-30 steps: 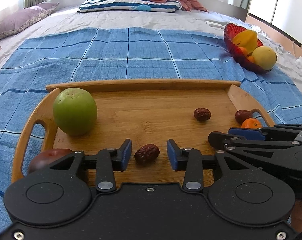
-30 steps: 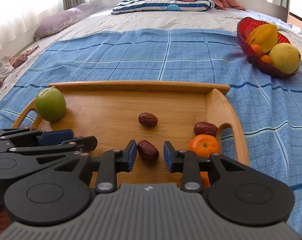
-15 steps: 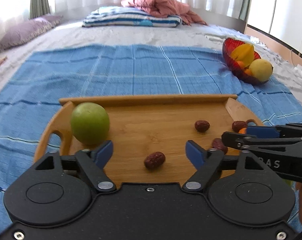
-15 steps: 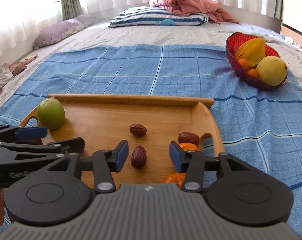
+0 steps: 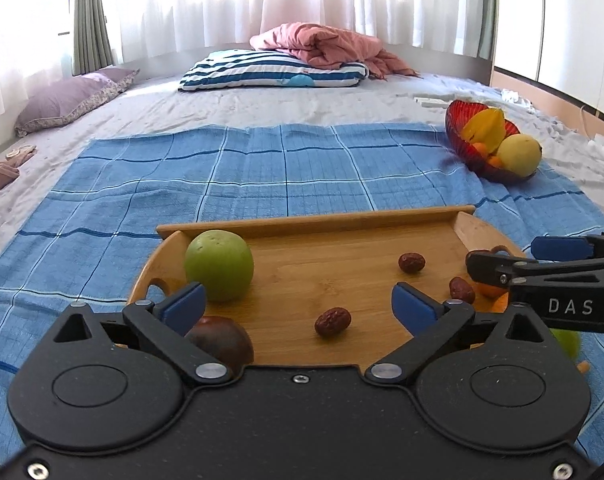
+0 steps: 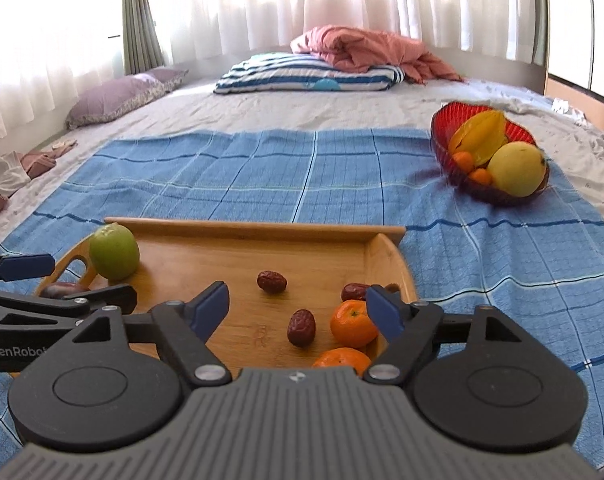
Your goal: Organize fruits
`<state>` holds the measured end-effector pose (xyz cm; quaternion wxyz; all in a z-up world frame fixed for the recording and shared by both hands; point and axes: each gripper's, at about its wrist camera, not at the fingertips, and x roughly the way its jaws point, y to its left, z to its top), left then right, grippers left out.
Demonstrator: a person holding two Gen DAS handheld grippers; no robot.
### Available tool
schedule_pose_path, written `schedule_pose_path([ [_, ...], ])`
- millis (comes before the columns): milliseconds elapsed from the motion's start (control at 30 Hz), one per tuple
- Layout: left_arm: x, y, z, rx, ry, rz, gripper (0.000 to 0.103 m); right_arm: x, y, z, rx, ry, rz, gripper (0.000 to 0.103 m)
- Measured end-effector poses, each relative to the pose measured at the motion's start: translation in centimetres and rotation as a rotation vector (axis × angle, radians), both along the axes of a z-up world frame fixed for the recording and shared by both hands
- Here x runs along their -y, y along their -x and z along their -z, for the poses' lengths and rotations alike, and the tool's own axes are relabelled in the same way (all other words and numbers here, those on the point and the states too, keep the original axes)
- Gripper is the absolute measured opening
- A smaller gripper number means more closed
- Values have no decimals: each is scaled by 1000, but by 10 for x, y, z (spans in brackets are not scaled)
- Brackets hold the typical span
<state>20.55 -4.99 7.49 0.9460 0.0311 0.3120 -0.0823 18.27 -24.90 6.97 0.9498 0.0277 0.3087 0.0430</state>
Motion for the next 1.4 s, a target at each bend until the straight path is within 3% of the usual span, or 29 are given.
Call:
schedule_pose_path([
  [1400, -33, 76, 21, 20, 74, -16, 100, -24, 70, 12, 139, 78, 14, 92],
])
